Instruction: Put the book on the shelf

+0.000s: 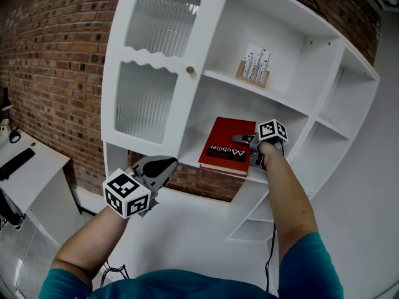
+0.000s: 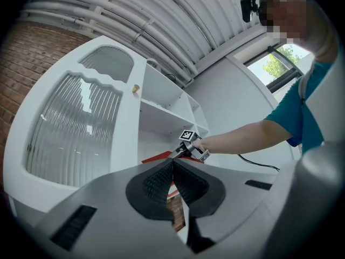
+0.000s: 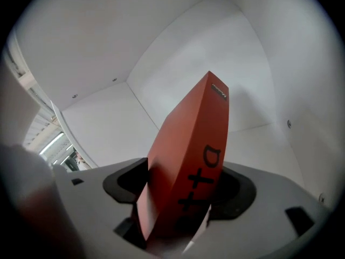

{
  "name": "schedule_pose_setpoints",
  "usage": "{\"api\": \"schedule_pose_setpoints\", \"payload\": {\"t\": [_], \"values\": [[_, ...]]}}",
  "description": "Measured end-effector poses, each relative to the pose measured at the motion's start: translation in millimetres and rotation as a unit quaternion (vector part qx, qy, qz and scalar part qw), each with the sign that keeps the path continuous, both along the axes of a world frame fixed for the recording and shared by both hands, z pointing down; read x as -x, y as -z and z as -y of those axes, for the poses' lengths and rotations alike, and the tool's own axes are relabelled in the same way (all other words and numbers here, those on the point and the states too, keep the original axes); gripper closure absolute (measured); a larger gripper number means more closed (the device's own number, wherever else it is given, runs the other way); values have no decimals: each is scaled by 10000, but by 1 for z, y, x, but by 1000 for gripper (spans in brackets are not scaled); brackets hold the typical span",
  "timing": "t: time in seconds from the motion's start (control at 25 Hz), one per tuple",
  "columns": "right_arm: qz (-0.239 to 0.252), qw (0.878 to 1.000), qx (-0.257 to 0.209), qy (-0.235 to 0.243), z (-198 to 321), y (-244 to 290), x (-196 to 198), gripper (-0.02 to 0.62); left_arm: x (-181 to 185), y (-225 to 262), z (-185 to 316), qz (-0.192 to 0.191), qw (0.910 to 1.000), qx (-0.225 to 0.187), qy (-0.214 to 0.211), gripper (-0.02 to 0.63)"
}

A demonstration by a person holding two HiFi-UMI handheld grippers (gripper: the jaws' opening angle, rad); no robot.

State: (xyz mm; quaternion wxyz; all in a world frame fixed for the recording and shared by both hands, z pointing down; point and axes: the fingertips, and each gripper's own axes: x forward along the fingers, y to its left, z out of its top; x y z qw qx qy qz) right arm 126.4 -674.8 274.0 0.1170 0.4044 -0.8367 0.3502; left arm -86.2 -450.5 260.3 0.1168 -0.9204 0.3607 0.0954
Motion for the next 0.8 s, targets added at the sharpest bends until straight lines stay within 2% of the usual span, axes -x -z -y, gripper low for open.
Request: {"api": "schedule_pose_setpoints", "payload": {"t": [0.24,0.6,0.8], "values": [[-274,9995,-144,29,2,4,1,282,0,4,-1,12,10000,-50,-23,589],[-333,9983,-464,151,3,6,4,275,-4,10,-4,-59,9998,-110,-132,589],[-442,9976,-424,318,1,7,4,273,-5,8,-4,-75,9998,-76,-162,589]]}}
